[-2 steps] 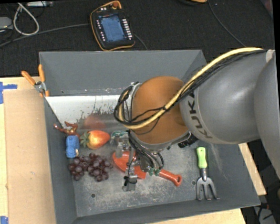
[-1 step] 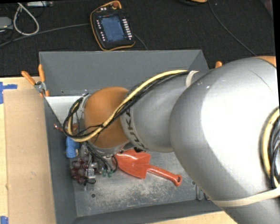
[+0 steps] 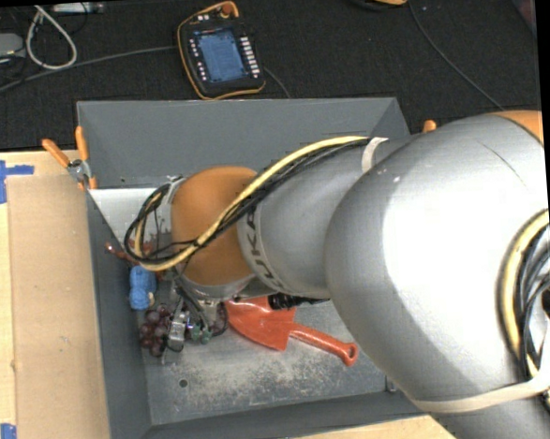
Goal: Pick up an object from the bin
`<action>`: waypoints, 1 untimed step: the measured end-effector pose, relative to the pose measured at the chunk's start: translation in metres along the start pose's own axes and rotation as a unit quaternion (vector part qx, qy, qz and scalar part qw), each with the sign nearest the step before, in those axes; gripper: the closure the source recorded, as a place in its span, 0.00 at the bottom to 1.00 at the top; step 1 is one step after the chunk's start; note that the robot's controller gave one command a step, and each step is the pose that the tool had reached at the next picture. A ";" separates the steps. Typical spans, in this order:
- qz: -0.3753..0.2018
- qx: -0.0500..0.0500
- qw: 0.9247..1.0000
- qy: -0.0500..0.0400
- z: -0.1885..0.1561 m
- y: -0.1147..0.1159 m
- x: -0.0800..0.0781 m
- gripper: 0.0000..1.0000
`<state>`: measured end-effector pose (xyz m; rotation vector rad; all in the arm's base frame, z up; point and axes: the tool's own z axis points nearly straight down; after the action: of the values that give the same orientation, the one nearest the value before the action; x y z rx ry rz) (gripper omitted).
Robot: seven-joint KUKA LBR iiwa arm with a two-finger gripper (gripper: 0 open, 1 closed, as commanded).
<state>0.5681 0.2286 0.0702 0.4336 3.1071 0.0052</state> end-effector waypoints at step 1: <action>-0.110 0.000 0.994 0.003 0.000 0.004 0.004 0.00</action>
Offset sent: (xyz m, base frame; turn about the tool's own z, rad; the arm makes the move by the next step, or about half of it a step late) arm -0.0005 0.0010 -0.0001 -0.0222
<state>0.5654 0.2339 0.0702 0.0881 3.1413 0.0049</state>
